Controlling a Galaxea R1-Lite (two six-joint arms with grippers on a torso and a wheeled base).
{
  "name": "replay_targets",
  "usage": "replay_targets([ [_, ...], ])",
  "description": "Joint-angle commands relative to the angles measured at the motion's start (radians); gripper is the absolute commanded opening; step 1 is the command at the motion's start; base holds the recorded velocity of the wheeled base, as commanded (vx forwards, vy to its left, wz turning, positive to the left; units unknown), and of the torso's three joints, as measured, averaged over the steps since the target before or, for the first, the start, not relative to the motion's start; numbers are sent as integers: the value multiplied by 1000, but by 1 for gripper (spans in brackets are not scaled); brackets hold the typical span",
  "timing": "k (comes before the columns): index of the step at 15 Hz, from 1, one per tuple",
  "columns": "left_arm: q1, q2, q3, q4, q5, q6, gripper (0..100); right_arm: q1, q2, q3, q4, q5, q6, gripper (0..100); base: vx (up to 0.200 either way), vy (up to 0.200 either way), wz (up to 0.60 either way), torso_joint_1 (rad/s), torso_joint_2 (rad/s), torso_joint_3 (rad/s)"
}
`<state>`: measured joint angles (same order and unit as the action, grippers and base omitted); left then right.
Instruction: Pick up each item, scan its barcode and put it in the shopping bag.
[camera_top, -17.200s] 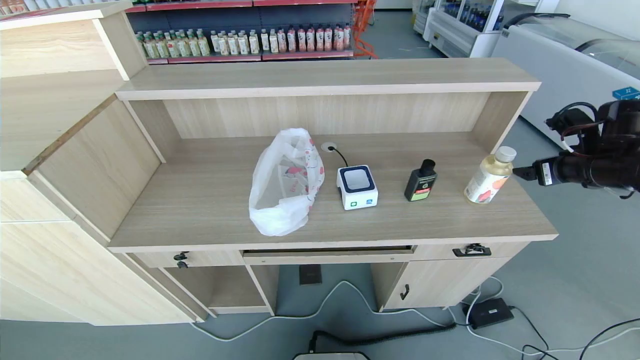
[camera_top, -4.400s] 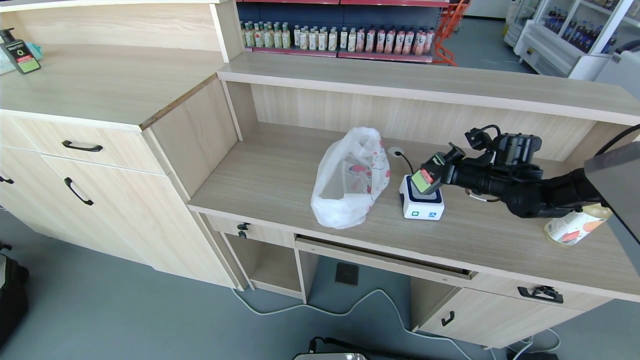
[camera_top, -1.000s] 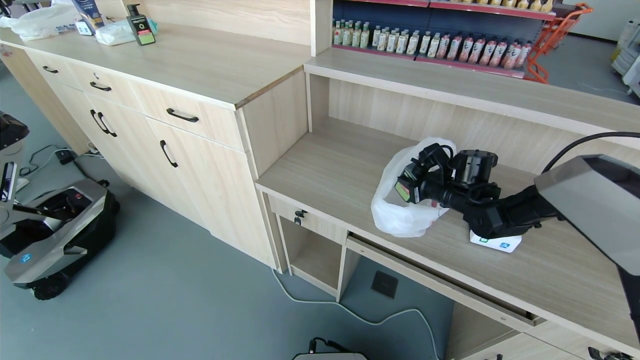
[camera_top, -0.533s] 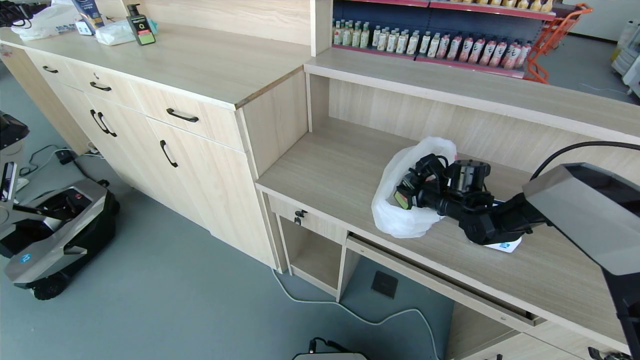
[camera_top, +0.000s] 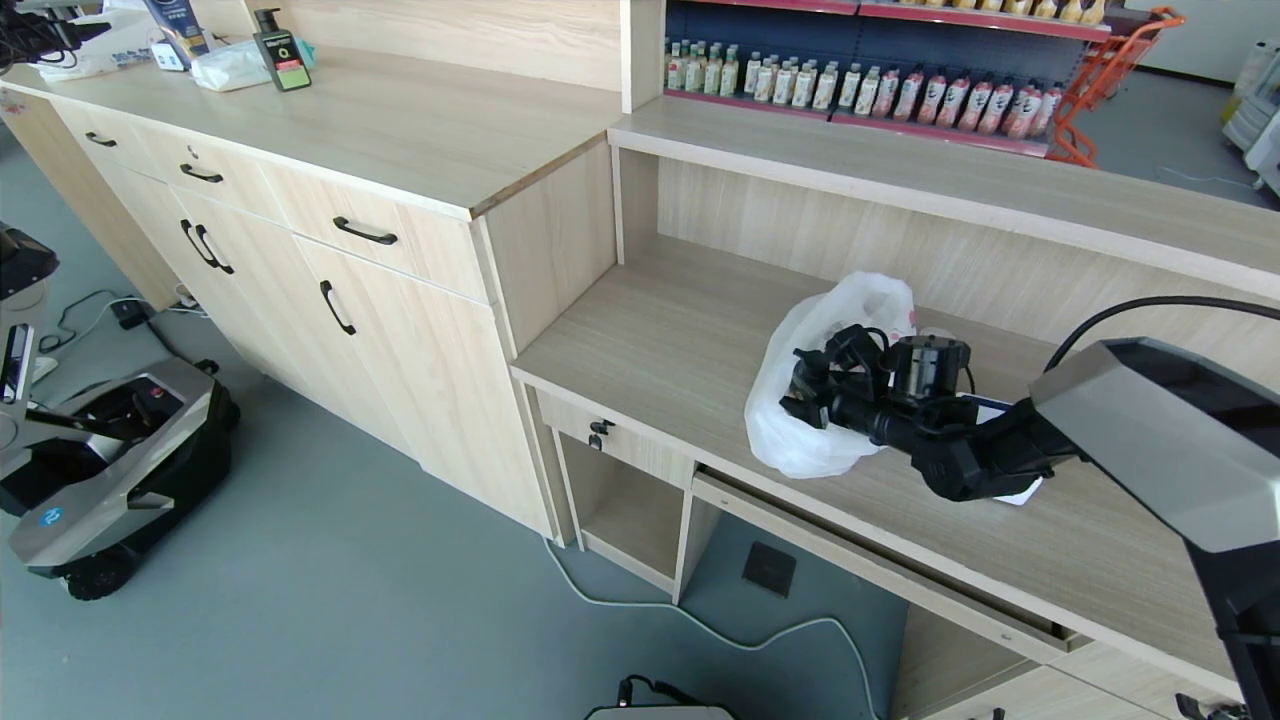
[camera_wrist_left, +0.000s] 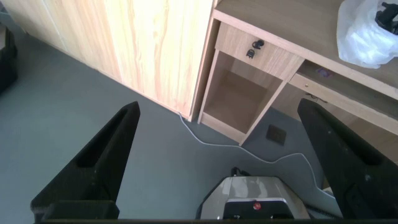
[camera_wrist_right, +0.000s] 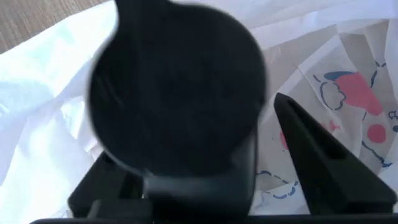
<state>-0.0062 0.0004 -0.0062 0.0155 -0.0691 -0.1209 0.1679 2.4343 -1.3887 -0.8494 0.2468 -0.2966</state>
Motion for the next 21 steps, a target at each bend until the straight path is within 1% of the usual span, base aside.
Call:
replay_targets([
  [1,0,0,0,0,0,0,100,-1,3,-3,0,0,1,100,0,0,0,0,0,0],
  [2,0,0,0,0,0,0,100,-1,-11,-4,-2,0,4,100,0,0,0,0,0,0],
  [5,0,0,0,0,0,0,100,-7,-153,33,7,0,4,100,0,0,0,0,0,0],
  [6,0,0,0,0,-1,0,100,-36,-270,102,18,0,2,100,0,0,0,0,0,0],
  [8,0,0,0,0,-1,0,100,-82,-405,226,21,2,-4,100,0,0,0,0,0,0],
  [10,0,0,0,0,0,0,100,-119,-503,315,24,2,-3,100,0,0,0,0,0,0],
  [12,0,0,0,0,0,0,100,-149,-589,373,32,2,-4,100,0,0,0,0,0,0],
  [14,0,0,0,0,0,0,100,-195,-725,451,49,-1,-6,100,0,0,0,0,0,0],
  [15,0,0,0,0,-1,0,100,-235,-794,494,75,-3,-13,100,0,0,0,0,0,0],
  [16,0,0,0,0,0,0,100,-317,-876,548,124,-12,-79,100,0,0,0,0,0,0],
  [17,0,0,0,0,0,0,100,-401,-925,571,167,-15,-150,100,0,0,-600,2,2,2],
  [18,0,0,0,0,0,0,100,-496,-945,573,208,-14,-176,100,0,0,-600,2,2,2],
  [19,0,0,0,0,-1,0,100,-567,-945,563,239,-17,-177,100,0,0,-600,-7,2,2],
  [21,0,0,0,0,0,0,100,-671,-929,553,263,-18,-197,100,0,0,-600,10,5,2],
])
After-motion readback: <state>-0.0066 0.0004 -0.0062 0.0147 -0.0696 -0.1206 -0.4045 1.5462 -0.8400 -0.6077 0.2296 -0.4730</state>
